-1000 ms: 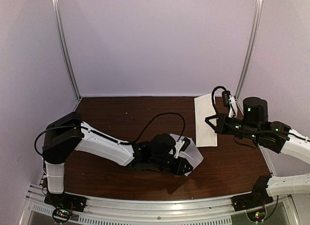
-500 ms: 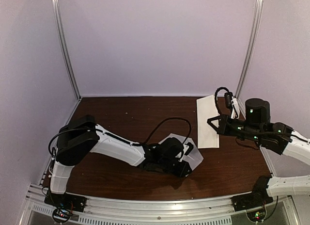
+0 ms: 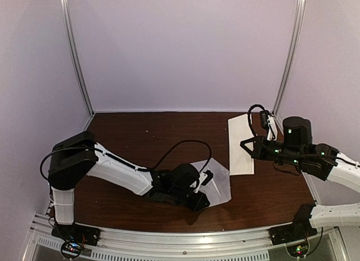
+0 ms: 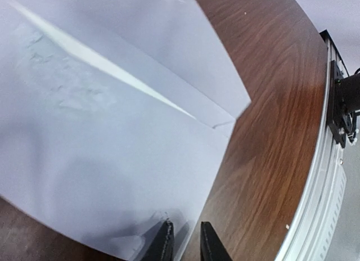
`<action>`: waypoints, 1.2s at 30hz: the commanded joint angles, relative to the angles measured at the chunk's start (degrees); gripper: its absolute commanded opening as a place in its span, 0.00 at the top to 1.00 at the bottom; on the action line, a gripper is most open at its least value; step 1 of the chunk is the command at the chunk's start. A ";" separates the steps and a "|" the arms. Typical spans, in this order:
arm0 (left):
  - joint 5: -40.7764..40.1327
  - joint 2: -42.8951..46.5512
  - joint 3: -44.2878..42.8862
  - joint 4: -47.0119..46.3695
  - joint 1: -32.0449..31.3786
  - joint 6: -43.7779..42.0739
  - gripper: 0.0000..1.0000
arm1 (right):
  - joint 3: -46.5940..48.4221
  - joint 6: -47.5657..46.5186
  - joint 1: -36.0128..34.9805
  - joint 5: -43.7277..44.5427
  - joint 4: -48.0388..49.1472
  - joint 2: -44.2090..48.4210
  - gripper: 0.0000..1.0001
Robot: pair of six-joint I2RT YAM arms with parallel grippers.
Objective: Place the letter into the envelope and seal it
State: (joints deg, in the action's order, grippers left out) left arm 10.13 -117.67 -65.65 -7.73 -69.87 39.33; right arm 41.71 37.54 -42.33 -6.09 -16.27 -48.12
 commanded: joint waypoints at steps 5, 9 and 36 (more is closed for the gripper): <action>-0.65 8.72 12.25 5.00 -0.27 1.58 0.81 | -0.49 -0.48 0.46 -4.87 0.99 -2.20 1.00; -1.05 12.48 13.24 5.00 -0.24 2.43 0.81 | -0.64 0.73 0.43 -6.93 -0.14 -3.59 1.00; -1.97 11.70 4.43 3.51 11.46 5.84 0.63 | -17.84 27.00 -2.16 -10.61 7.99 -9.15 1.00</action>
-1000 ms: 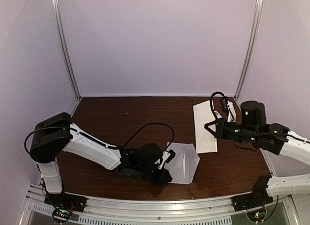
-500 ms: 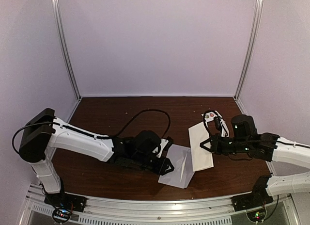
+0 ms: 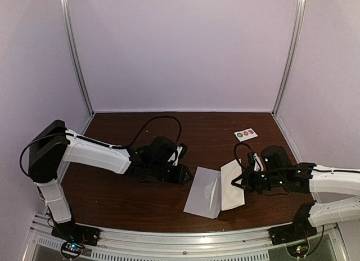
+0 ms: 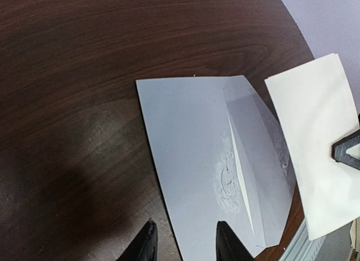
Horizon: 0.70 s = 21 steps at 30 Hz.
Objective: Place the letter into the envelope and seal it
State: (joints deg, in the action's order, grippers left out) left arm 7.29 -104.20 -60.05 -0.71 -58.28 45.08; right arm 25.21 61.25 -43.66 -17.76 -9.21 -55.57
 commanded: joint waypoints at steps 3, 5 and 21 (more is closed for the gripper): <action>1.50 -2.72 -0.74 -4.46 -0.08 0.10 0.63 | -1.85 3.54 -0.83 1.95 0.56 -3.64 1.00; 2.04 -3.69 -0.60 -5.02 -0.01 0.10 0.63 | -1.99 3.67 -0.90 2.20 1.04 -5.07 1.00; 3.40 -9.26 -1.20 -5.59 1.04 -2.04 0.64 | -0.99 2.39 -0.92 2.64 4.45 -13.60 1.00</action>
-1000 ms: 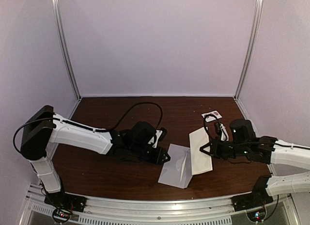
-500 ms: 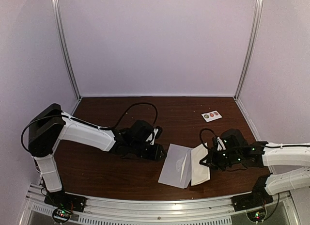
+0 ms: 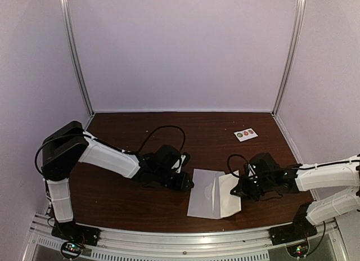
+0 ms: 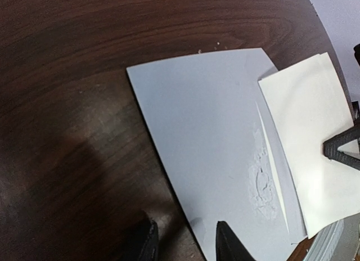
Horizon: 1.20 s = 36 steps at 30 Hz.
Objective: Place the letter into the envelope and seal it
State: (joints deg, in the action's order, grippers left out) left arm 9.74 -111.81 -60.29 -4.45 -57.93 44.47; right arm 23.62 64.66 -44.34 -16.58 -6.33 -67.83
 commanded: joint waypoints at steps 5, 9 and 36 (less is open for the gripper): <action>1.22 -3.09 -1.31 -1.97 1.02 -2.07 0.64 | 1.61 -2.61 -0.30 1.53 2.32 -3.69 1.00; 1.99 -4.05 -1.77 -2.23 1.15 -2.45 0.67 | 2.83 -3.94 -0.31 2.11 2.35 -5.64 1.00; 3.70 -6.71 -3.78 -1.41 1.98 -3.73 0.70 | 6.97 -8.42 -0.24 0.26 10.32 -15.99 1.00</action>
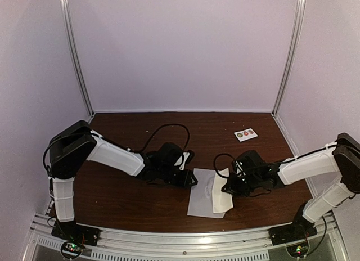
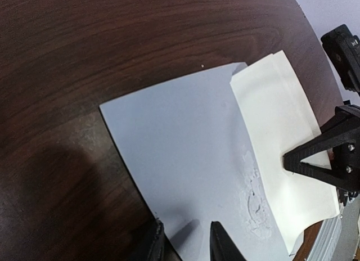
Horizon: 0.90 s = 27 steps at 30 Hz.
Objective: Place the letter into the envelope and seal it
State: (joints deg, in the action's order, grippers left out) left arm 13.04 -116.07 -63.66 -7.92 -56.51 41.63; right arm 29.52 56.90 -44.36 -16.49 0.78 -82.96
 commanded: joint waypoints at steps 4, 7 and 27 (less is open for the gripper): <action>0.91 -2.41 -0.50 1.87 0.52 -0.68 0.71 | 1.12 -0.26 -0.24 0.02 4.37 -1.06 1.00; 1.31 -2.42 -0.50 1.54 0.54 -0.30 0.71 | 0.83 0.40 -0.29 -0.09 5.34 -1.05 1.00; 3.94 -2.59 0.03 -1.92 0.53 1.81 0.72 | 0.73 0.28 -0.29 -5.59 13.71 -6.77 1.00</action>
State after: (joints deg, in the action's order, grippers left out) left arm 15.49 -116.71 -63.90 -9.02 -56.01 42.61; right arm 29.39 58.26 -44.36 -20.25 11.49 -88.27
